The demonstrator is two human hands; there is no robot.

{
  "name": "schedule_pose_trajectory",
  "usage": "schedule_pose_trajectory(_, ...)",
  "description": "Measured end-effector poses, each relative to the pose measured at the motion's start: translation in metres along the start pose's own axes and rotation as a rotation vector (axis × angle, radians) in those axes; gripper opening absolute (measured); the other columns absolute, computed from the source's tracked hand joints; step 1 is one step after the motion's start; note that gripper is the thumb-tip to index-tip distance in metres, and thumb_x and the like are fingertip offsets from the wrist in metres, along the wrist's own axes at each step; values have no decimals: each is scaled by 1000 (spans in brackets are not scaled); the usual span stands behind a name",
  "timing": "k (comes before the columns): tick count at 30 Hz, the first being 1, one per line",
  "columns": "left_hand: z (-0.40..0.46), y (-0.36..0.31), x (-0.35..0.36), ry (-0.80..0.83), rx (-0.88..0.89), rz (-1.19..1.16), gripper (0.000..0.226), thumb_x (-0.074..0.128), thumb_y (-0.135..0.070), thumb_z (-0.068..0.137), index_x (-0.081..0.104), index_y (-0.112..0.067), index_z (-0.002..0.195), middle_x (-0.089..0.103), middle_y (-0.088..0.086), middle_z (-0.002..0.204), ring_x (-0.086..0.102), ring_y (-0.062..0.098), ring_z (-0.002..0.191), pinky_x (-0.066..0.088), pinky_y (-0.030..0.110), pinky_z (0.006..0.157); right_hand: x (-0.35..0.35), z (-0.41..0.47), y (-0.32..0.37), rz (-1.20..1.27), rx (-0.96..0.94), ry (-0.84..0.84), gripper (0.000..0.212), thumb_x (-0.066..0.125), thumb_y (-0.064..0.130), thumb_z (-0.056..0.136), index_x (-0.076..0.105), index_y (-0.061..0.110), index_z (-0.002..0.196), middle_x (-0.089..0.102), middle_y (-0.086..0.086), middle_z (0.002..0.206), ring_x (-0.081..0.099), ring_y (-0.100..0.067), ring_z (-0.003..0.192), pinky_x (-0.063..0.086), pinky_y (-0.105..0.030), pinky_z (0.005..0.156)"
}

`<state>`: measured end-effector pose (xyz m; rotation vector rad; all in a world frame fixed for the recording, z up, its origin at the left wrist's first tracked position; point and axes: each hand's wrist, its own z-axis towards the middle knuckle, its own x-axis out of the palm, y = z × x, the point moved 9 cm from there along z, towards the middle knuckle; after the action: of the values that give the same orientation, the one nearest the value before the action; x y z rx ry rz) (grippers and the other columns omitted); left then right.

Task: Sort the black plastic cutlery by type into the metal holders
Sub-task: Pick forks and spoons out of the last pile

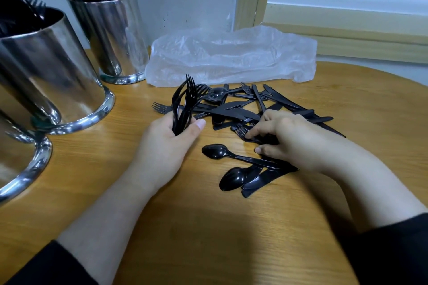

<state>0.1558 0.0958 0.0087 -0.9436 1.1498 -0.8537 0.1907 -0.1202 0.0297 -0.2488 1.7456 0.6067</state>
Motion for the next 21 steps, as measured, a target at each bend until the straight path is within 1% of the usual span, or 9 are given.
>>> schedule_pose_trajectory(3, 0, 0, 0, 5, 3, 1, 13, 64, -47, 92, 65, -35, 87, 54, -15, 58, 51, 9, 58, 49, 41, 64, -2, 2, 5, 20, -15, -65, 28, 68, 38, 93, 66, 38, 120, 48, 13, 103, 47, -10, 101, 40, -35, 96)
schedule_pose_trajectory(5, 0, 1, 0, 6, -4, -6, 12, 65, -47, 92, 65, -36, 88, 54, -15, 58, 51, 9, 58, 48, 40, 65, -4, 2, 4, 45, -1, -107, 31, 71, 42, 89, 65, 34, 118, 48, 14, 102, 49, -9, 99, 42, -37, 97)
schedule_pose_trajectory(7, 1, 2, 1, 10, -8, -11, 11, 65, -47, 92, 66, -36, 88, 55, -16, 59, 51, 9, 59, 48, 39, 65, -6, 3, 1, 37, 37, -128, 35, 72, 46, 86, 64, 32, 117, 49, 12, 102, 50, -12, 100, 42, -36, 97)
schedule_pose_trajectory(9, 1, 3, 1, 16, -12, -9, 11, 65, -46, 94, 66, -37, 88, 56, -16, 59, 51, 8, 59, 47, 38, 65, -6, 4, -1, 8, 71, -121, 33, 72, 49, 85, 67, 31, 113, 49, 10, 101, 52, -15, 101, 42, -37, 98)
schedule_pose_trajectory(13, 1, 4, 0, 14, -15, -15, 15, 66, -44, 94, 67, -32, 86, 54, -16, 57, 49, 6, 55, 44, 37, 63, -7, 4, 0, -6, 88, -135, 23, 71, 44, 89, 71, 30, 106, 52, 9, 100, 54, -16, 102, 43, -38, 98)
schedule_pose_trajectory(15, 0, 3, 0, 8, -17, -19, 20, 65, -46, 93, 67, -27, 85, 53, -15, 56, 48, 6, 55, 43, 37, 62, -7, 5, 3, -2, 84, -147, 16, 70, 40, 90, 70, 30, 103, 51, 11, 99, 52, -12, 99, 42, -35, 98)
schedule_pose_trajectory(18, -1, 2, 0, 9, -23, -17, 22, 65, -47, 91, 67, -26, 86, 53, -17, 56, 49, 7, 55, 43, 36, 62, -7, 6, 6, 14, 80, -141, 7, 69, 38, 91, 67, 33, 96, 50, 14, 96, 49, -8, 95, 40, -33, 97)
schedule_pose_trajectory(21, 0, 1, 0, 15, -23, -14, 22, 65, -47, 92, 66, -27, 84, 52, -17, 56, 48, 8, 56, 44, 38, 62, -5, 5, 6, -15, 97, -105, 6, 67, 39, 93, 64, 35, 96, 49, 14, 98, 47, -8, 99, 34, -32, 95)
